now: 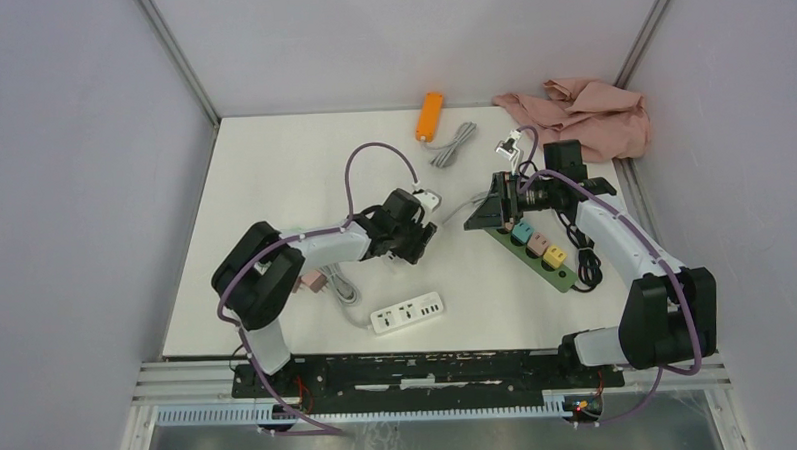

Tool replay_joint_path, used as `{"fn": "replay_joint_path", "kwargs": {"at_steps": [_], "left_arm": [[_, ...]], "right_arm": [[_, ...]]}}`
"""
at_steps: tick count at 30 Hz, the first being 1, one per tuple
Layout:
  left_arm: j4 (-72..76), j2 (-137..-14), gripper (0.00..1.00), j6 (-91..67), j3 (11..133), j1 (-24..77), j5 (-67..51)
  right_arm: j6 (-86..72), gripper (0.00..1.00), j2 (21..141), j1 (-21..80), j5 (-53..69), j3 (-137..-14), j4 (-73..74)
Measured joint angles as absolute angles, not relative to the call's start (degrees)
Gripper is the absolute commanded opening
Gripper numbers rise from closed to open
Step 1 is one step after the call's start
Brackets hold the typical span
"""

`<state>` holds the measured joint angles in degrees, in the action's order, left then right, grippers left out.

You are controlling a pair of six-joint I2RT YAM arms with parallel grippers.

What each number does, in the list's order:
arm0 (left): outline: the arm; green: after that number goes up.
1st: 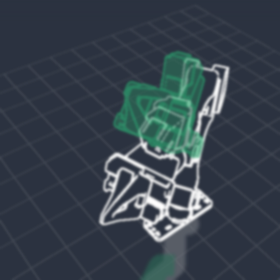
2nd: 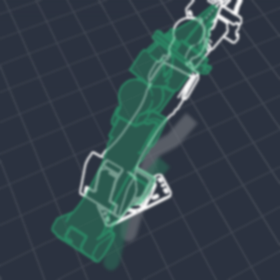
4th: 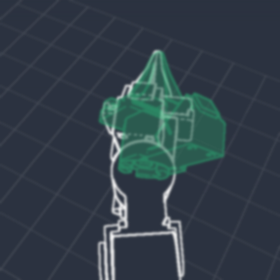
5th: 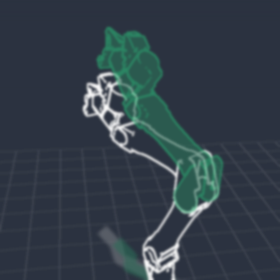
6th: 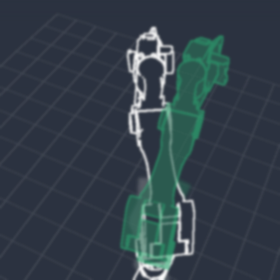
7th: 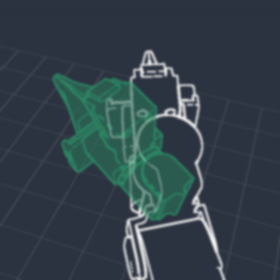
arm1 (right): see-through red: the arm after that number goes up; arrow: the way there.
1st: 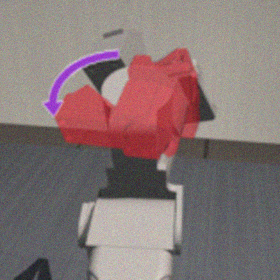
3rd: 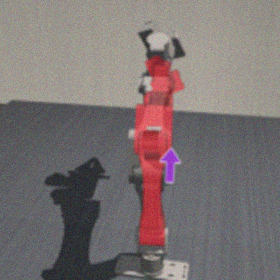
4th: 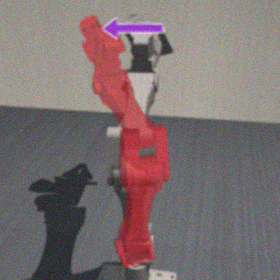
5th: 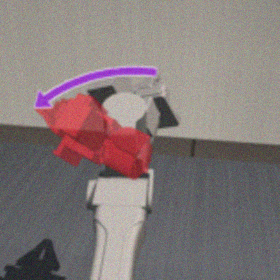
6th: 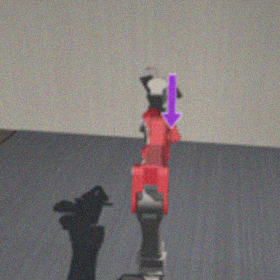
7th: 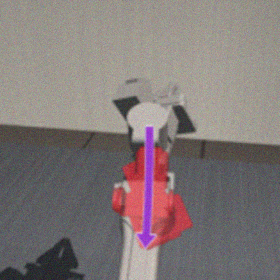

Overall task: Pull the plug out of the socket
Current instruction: Move the socket to the center of the board.

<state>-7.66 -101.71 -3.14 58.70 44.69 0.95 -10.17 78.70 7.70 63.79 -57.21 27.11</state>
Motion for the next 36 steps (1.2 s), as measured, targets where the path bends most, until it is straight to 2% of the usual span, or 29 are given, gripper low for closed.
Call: {"fn": "replay_joint_path", "kwargs": {"at_steps": [2,8,13,19,26,36], "left_arm": [[-8.1,-102.3,0.53,-2.9,59.1,44.7,1.0],[-8.7,-102.6,0.21,-2.9,59.7,44.7,1.4],[-8.7,-102.5,0.04,-2.9,59.7,44.7,1.7],[-7.9,-96.1,0.03,-3.0,55.5,43.4,3.0],[-5.5,-86.4,0.03,-6.2,49.4,34.9,4.3],[-5.4,-86.4,0.03,-15.3,48.0,22.6,10.3]], "right_arm": [[-10.2,0.81,78.7,7.7,63.8,-57.2,27.1],[-10.2,0.8,78.7,7.7,63.8,-57.2,27.1],[-10.2,0.81,78.7,7.7,63.8,-57.2,27.1],[-10.2,0.81,78.7,7.7,63.8,-57.2,27.1],[-10.2,0.8,78.7,7.7,63.8,-57.2,27.1],[-10.2,0.8,78.7,7.4,63.8,-57.2,27.1]]}}
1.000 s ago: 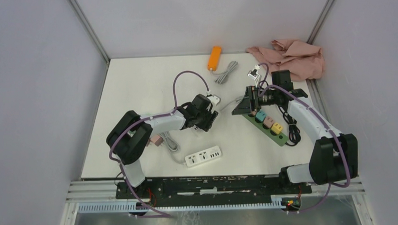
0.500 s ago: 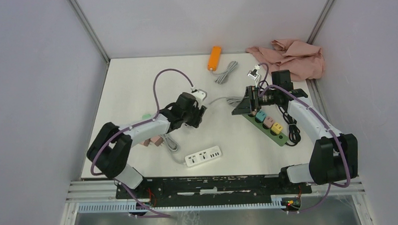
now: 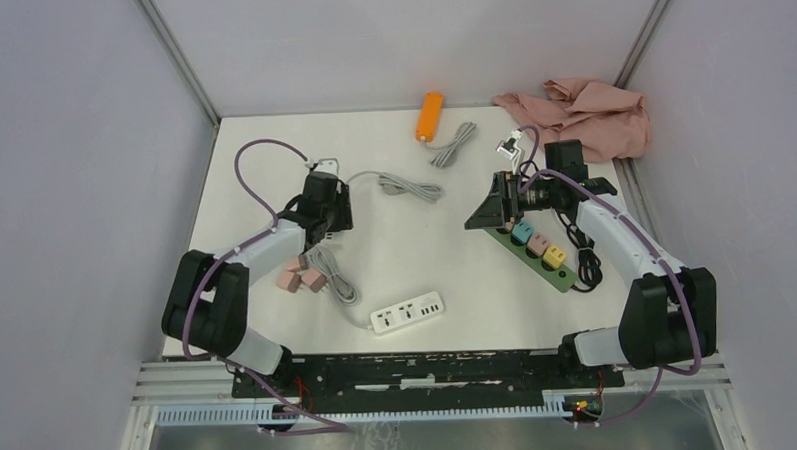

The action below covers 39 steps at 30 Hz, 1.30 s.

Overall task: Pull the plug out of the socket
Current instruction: Move the socket to the center of the board.

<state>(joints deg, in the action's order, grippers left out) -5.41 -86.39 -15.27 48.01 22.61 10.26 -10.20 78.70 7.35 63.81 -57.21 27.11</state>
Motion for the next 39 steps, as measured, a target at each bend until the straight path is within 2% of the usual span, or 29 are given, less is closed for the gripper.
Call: {"fn": "replay_joint_path", "kwargs": {"at_steps": [8,13,22,26,28,30,32,39], "left_arm": [[-7.8,-93.5,0.04,-23.5,52.9,18.0,19.1],[-8.9,-98.5,0.07,-27.4,58.1,15.6,19.9],[-10.8,-101.8,0.53,-32.8,59.8,10.8,21.3],[-11.2,-101.8,0.67,-34.1,60.2,10.0,21.5],[-11.9,-101.8,0.78,-34.6,60.5,10.0,21.5],[-12.4,-101.6,0.8,-35.2,60.7,10.0,21.5],[-13.1,-100.8,0.9,-35.6,60.7,10.0,21.4],[-14.0,-91.8,0.92,-36.9,58.5,10.0,19.5]], "right_arm": [[-10.2,0.81,78.7,7.4,63.8,-57.2,27.1],[-10.2,0.81,78.7,7.4,63.8,-57.2,27.1],[-10.2,0.81,78.7,7.3,63.9,-57.2,27.1],[-10.2,0.8,78.7,7.3,63.9,-57.2,27.1],[-10.2,0.81,78.7,7.3,63.9,-57.2,27.2],[-10.2,0.81,78.7,7.3,63.9,-57.2,27.2],[-10.2,0.81,78.7,7.3,63.9,-57.3,27.5],[-10.2,0.81,78.7,7.2,64.0,-57.5,27.8]]}}
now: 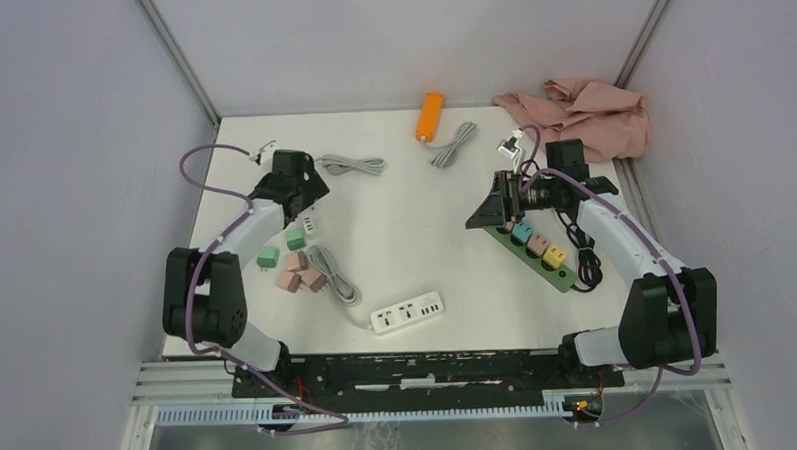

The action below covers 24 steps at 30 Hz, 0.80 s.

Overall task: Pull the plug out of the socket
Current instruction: Move the socket to the center of the board.

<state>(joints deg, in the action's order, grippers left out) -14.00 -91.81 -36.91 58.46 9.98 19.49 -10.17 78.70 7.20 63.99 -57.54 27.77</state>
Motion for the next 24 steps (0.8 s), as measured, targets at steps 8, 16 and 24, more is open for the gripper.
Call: {"fn": "replay_joint_path", "kwargs": {"at_steps": [8,16,24], "left_arm": [[-7.9,-75.0,0.99,-37.0,48.0,9.9,5.6],[1.1,-62.0,0.99,-37.0,37.3,10.4,-16.2],[10.8,-54.6,0.99,-38.1,33.3,26.5,-24.7]], "right_arm": [[-9.5,0.8,78.4,6.3,64.0,-57.9,28.4],[-7.1,0.81,76.5,5.0,63.9,-58.7,30.6],[0.9,0.85,74.2,3.4,61.0,-61.4,36.9]]}}
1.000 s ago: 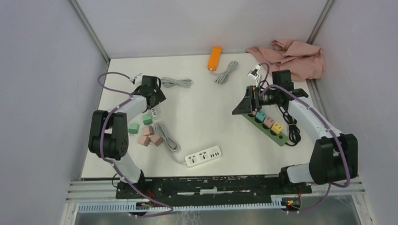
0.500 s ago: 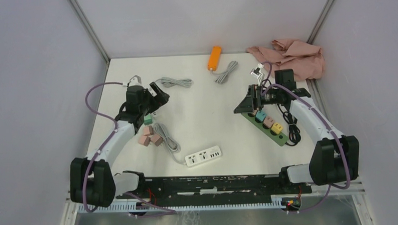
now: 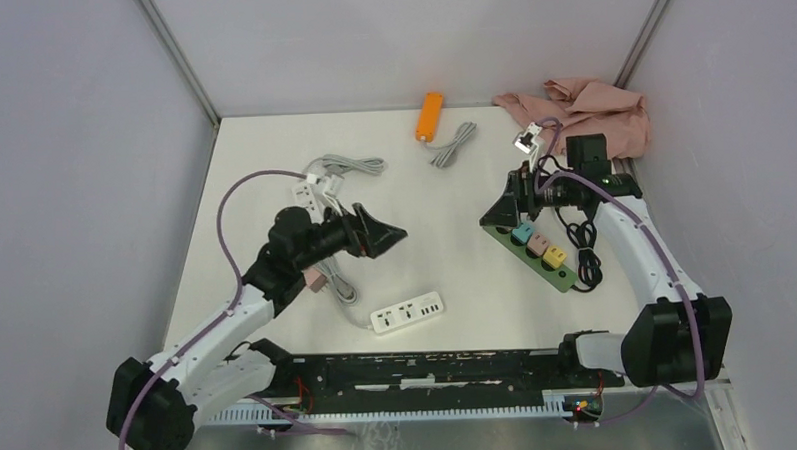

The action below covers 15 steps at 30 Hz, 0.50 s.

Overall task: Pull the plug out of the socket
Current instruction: Move the socket to the center of the board.

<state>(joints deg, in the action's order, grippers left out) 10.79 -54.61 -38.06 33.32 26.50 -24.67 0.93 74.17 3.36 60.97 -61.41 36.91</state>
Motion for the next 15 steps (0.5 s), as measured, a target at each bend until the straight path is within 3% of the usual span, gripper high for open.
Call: {"fn": "replay_joint_path", "kwargs": {"at_steps": [6,15], "left_arm": [[21.1,-52.0,0.99,-38.1,28.7,42.1,-23.8],[30.3,-45.2,0.99,-39.5,18.7,44.1,-17.4]], "right_arm": [[10.9,0.94,70.7,2.2,54.8,-63.4,43.0],[19.7,1.0,66.4,2.0,38.9,-62.4,44.8]]}}
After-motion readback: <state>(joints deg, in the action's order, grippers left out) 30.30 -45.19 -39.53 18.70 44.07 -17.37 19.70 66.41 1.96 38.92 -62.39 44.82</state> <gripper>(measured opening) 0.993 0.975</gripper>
